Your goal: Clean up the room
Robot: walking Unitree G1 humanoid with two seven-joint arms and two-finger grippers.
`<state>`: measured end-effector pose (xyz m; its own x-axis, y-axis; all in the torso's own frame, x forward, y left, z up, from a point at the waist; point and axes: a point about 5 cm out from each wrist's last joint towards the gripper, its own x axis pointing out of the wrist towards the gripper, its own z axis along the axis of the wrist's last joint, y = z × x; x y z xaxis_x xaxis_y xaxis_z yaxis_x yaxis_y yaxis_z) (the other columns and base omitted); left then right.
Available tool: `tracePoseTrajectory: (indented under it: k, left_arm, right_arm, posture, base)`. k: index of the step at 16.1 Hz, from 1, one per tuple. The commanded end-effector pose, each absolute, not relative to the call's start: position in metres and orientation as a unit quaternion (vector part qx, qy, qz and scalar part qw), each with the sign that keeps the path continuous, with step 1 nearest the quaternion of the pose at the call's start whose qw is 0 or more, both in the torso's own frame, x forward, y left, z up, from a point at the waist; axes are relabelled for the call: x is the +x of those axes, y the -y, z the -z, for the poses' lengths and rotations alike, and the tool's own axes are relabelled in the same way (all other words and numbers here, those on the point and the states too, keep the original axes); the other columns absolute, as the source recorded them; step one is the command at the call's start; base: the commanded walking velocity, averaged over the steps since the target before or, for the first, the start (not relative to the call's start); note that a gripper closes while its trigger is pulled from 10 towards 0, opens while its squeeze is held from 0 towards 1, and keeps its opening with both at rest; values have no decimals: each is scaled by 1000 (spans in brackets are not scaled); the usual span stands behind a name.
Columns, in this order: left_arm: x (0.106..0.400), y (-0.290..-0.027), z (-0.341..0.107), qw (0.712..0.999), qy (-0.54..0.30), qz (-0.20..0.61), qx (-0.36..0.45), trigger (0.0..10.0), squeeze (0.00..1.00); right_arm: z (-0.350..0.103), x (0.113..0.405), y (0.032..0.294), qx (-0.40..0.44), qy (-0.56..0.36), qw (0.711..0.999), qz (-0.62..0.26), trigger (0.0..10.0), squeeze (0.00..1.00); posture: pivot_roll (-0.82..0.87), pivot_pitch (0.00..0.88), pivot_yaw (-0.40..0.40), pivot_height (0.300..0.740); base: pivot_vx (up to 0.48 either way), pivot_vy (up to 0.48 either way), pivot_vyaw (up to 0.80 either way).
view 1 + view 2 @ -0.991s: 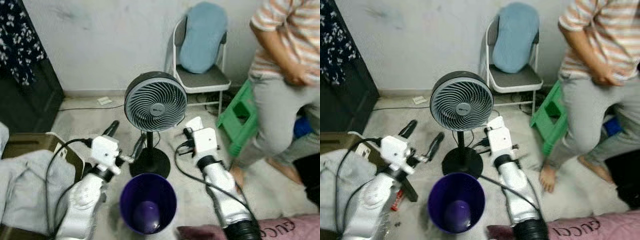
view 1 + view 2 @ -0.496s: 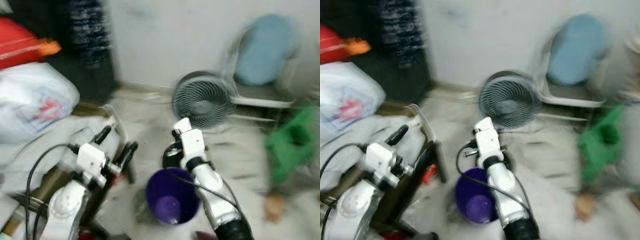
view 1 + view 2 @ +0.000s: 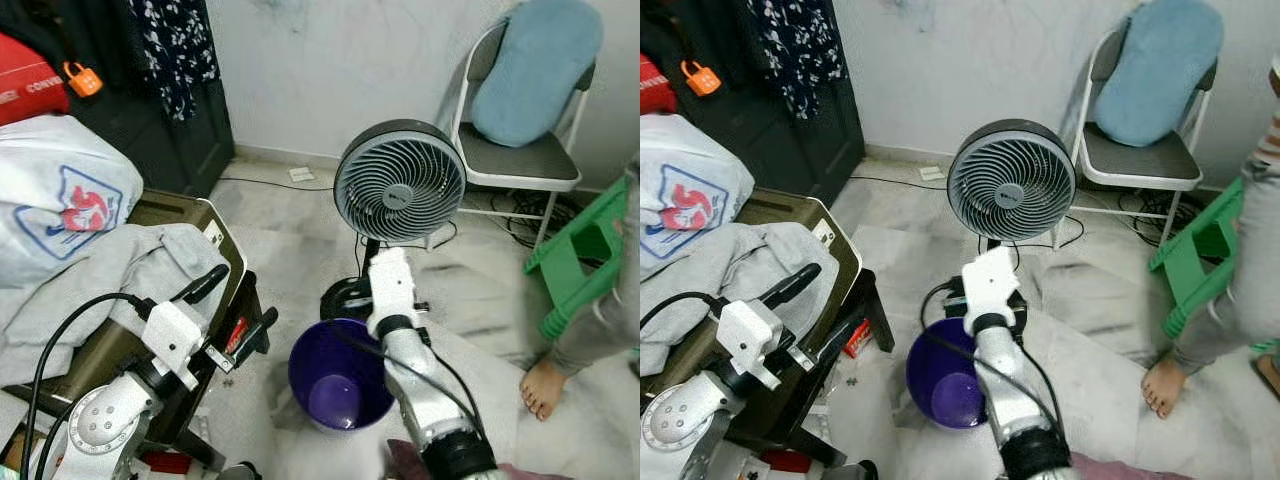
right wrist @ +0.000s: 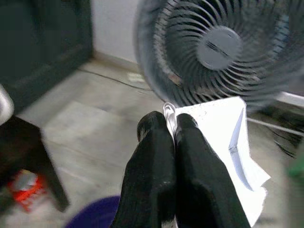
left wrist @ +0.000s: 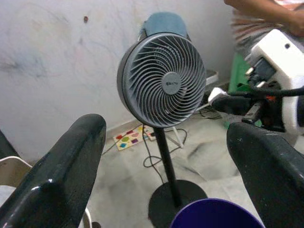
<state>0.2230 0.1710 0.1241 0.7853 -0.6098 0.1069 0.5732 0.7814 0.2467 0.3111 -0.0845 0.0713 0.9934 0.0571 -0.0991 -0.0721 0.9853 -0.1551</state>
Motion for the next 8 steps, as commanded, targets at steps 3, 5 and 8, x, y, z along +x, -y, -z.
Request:
tracePoseTrajectory:
  k: [3,5,8]
  left_arm:
    - [213,-165,-128,933,81,337,99,10000,0]
    - [208,-166,-130,931,75,342,99,10000,0]
    - [193,-172,-133,928,53,355,102,10000,0]
  right_arm:
    - [-54,313,100,-109,-106,988,40,10000,0]
    - [-44,312,102,-111,-136,983,50,10000,0]
    - [-44,320,93,-109,-148,982,47,10000,0]
  posture:
    - [109,193,34,740]
    - [127,213,47,740]
    - [158,260,70,740]
  base:
    - [0,0,0]
    - [0,0,0]
    - [0,0,0]
